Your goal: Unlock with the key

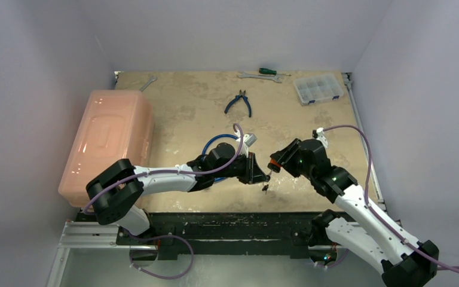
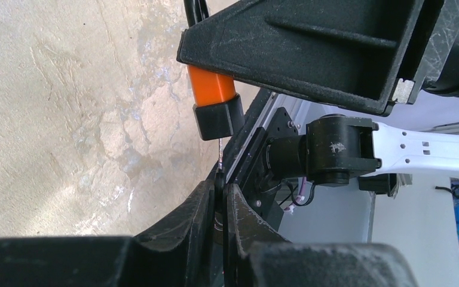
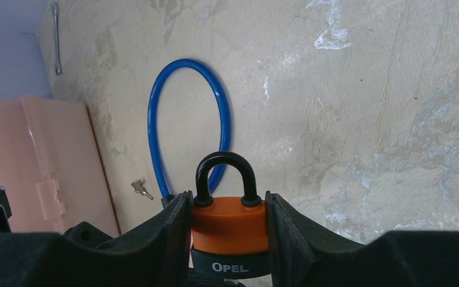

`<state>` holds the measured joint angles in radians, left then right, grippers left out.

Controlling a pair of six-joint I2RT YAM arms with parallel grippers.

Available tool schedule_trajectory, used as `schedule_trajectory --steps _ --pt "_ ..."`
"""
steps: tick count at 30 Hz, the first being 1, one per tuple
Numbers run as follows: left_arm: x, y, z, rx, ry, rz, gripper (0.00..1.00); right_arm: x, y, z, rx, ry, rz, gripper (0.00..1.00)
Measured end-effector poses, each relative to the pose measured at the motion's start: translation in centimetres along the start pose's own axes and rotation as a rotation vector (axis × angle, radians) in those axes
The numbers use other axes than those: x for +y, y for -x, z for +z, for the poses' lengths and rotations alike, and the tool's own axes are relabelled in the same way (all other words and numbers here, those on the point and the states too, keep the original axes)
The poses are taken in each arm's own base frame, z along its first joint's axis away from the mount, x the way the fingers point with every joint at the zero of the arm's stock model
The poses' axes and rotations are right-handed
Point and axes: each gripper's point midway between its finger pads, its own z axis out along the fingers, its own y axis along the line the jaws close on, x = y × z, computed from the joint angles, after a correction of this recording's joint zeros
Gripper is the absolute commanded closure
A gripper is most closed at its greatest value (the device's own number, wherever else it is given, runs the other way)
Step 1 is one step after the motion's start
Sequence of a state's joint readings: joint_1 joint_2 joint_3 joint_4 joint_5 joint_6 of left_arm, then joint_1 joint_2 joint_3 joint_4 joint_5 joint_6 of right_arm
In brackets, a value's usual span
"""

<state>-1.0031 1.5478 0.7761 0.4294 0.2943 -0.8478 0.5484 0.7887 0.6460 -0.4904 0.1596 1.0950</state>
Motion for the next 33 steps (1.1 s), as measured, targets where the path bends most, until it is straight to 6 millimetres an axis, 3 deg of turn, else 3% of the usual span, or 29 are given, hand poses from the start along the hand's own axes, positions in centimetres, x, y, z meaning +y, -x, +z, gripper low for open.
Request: schedule_trajectory --steps 15,33 --pt "0.2 -0.1 0.2 0.001 0.007 -0.027 1.0 -0.2 -0.2 0.3 0.002 0.001 -0.008 1.0" --pt "1.4 -0.5 1.8 0.044 0.06 -0.048 1.0 -2.3 -0.1 1.5 -0.014 -0.107 -0.032 1.0"
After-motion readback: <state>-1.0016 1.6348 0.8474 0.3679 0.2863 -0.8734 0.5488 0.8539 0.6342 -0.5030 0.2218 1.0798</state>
